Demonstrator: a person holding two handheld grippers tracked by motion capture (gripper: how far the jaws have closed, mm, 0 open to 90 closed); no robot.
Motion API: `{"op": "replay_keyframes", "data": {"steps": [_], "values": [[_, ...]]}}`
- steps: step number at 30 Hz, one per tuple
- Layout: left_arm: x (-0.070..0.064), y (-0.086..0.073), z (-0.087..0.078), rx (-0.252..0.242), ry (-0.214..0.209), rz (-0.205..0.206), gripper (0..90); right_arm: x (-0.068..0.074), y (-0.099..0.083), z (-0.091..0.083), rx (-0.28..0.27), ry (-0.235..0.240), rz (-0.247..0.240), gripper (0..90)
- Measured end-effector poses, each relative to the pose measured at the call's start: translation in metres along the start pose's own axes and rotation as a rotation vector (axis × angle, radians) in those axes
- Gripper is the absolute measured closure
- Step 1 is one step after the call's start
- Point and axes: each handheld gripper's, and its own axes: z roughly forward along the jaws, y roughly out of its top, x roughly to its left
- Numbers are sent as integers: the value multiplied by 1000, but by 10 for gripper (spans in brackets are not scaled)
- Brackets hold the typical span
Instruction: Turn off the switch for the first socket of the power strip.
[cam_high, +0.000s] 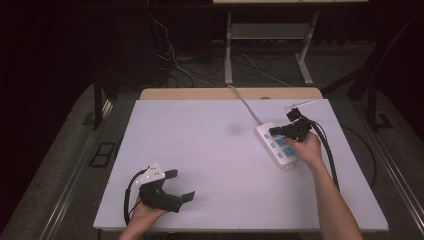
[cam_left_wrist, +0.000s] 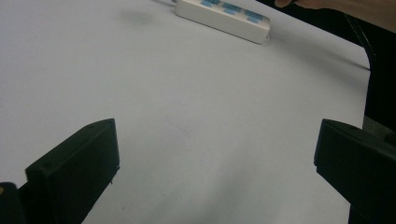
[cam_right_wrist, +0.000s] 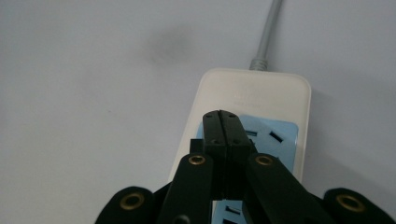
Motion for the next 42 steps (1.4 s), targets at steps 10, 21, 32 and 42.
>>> {"op": "replay_keyframes", "data": {"steps": [10,21,32,42], "values": [[0,0,-1,-2,1,-1,0,1,2,-20,-14,-19,-10,900],[-3,0,-1,-7,-1,2,0,11,1,-49,-37,-35,-21,896],[-4,0,-2,-11,-1,4,0,28,-4,-73,-49,-57,-5,629],[-4,0,-2,-7,0,6,0,44,-17,-87,-78,-87,20,157]]}}
